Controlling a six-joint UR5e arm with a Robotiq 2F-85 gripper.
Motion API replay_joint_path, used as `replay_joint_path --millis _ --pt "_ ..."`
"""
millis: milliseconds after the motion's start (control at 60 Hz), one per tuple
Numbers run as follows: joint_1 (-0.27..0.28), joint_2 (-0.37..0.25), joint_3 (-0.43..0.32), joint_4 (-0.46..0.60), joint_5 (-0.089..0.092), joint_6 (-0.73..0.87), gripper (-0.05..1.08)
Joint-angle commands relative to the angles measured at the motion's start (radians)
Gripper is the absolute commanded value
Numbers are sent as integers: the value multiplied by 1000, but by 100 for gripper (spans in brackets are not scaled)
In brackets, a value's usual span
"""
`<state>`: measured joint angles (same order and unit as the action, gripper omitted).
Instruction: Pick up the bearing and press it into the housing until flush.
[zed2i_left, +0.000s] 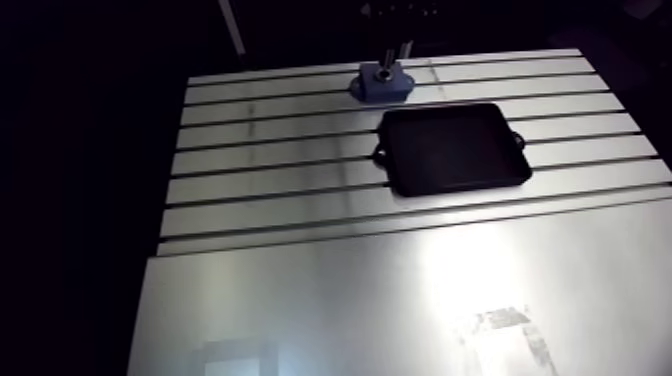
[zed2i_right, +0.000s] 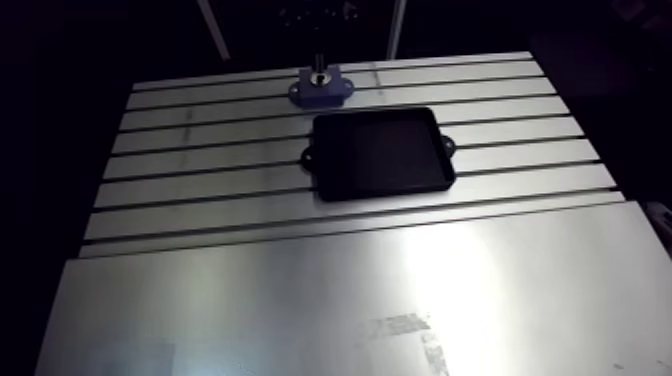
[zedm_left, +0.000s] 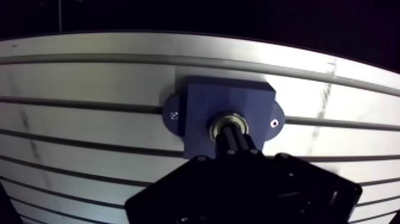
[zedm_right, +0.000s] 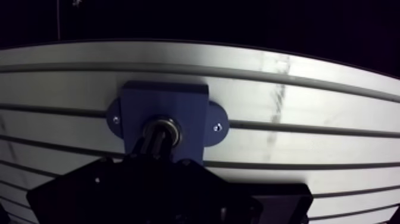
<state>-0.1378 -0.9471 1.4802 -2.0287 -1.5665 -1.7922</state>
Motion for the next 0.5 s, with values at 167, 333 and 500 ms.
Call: replay_joint_path --millis 167,333,500 --pt "0 9 4 -12 3 -2 108" --pt "0 9 4 -12 3 -2 108" --pt "0 12 4 -12 1 -2 108"
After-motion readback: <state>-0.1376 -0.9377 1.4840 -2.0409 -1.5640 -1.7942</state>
